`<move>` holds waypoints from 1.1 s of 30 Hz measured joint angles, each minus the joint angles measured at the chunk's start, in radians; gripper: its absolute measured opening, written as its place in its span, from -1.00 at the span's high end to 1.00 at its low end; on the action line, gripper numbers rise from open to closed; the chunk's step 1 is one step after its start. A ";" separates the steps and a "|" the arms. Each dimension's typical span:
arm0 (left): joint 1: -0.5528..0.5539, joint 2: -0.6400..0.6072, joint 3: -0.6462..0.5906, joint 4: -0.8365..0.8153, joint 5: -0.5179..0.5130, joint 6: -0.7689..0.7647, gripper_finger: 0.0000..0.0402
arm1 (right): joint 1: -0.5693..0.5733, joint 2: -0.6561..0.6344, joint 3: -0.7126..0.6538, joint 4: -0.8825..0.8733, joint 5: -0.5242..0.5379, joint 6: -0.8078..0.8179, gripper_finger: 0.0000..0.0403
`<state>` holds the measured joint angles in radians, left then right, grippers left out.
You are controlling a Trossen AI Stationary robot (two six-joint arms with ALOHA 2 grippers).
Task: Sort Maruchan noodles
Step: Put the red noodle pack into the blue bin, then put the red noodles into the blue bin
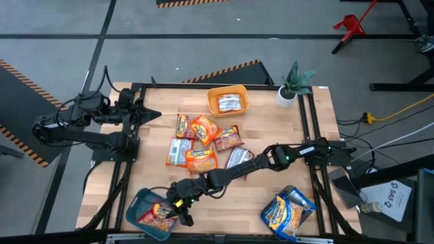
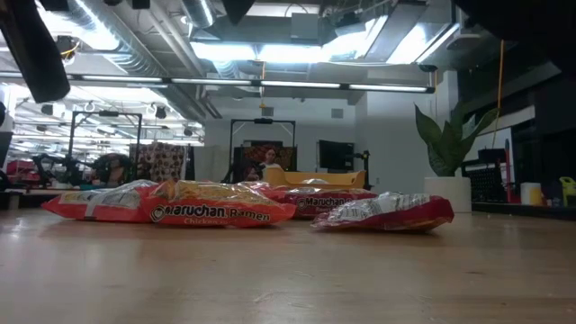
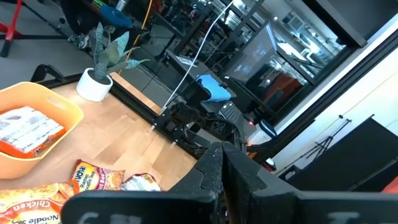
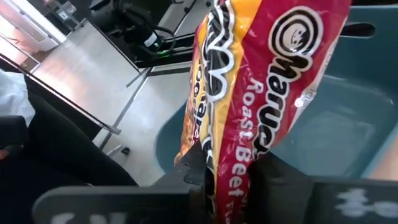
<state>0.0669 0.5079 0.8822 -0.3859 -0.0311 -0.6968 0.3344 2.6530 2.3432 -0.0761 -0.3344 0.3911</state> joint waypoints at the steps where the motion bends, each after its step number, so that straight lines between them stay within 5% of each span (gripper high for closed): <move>1: 0.000 0.000 0.000 0.000 0.000 0.000 1.00 | 0.000 0.000 0.000 0.000 0.000 -0.001 0.71; 13: 0.000 0.000 0.000 -0.047 0.026 0.000 1.00 | -0.021 0.000 0.000 0.001 0.009 -0.001 0.06; 23: -0.001 0.000 0.000 -0.178 0.050 -0.006 1.00 | -0.042 -0.046 0.014 -0.096 0.030 -0.110 0.12; 33: -0.111 0.068 0.000 -0.453 0.164 -0.035 1.00 | -0.082 -0.268 0.013 -0.538 0.072 -0.206 0.12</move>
<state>-0.0444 0.5759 0.8822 -0.8384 0.1326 -0.7321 0.2523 2.3846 2.3566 -0.6140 -0.2624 0.1849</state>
